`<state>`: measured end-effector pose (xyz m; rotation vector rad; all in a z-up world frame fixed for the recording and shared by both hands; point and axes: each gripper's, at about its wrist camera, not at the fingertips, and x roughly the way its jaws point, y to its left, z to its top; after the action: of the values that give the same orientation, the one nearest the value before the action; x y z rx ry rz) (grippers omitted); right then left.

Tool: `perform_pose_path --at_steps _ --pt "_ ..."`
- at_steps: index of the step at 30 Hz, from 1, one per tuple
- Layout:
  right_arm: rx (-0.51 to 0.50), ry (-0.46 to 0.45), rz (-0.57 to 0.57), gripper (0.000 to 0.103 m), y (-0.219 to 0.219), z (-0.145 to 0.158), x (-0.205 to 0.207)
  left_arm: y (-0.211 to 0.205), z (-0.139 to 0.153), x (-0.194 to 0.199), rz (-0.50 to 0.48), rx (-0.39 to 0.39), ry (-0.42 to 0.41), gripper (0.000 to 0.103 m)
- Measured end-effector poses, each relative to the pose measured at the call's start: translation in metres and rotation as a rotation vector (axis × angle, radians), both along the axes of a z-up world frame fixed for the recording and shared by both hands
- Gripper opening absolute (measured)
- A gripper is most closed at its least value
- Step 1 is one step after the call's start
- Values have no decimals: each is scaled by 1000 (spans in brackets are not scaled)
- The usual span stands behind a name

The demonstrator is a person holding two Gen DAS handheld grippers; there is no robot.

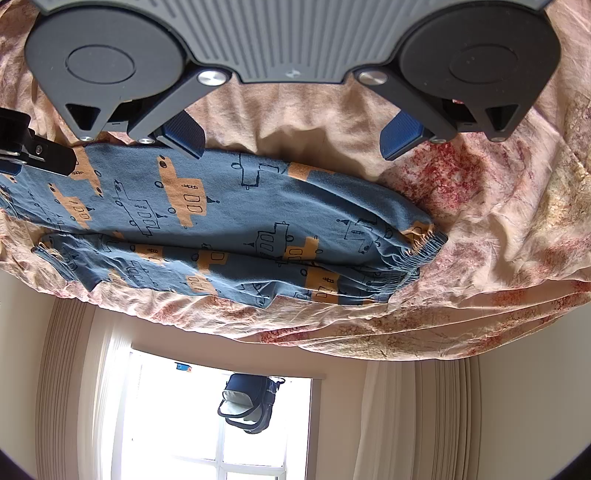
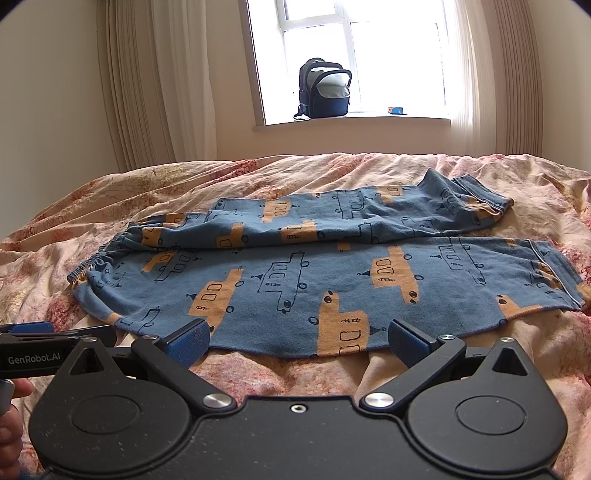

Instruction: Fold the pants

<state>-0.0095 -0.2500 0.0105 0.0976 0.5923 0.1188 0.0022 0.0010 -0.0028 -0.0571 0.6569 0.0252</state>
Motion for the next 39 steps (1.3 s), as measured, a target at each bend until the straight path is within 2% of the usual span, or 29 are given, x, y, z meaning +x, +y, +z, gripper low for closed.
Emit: perform_pose_path --at_steps 39 --pt "29 52 -5 103 -1 -11 5 0 -6 3 -7 -15 25 103"
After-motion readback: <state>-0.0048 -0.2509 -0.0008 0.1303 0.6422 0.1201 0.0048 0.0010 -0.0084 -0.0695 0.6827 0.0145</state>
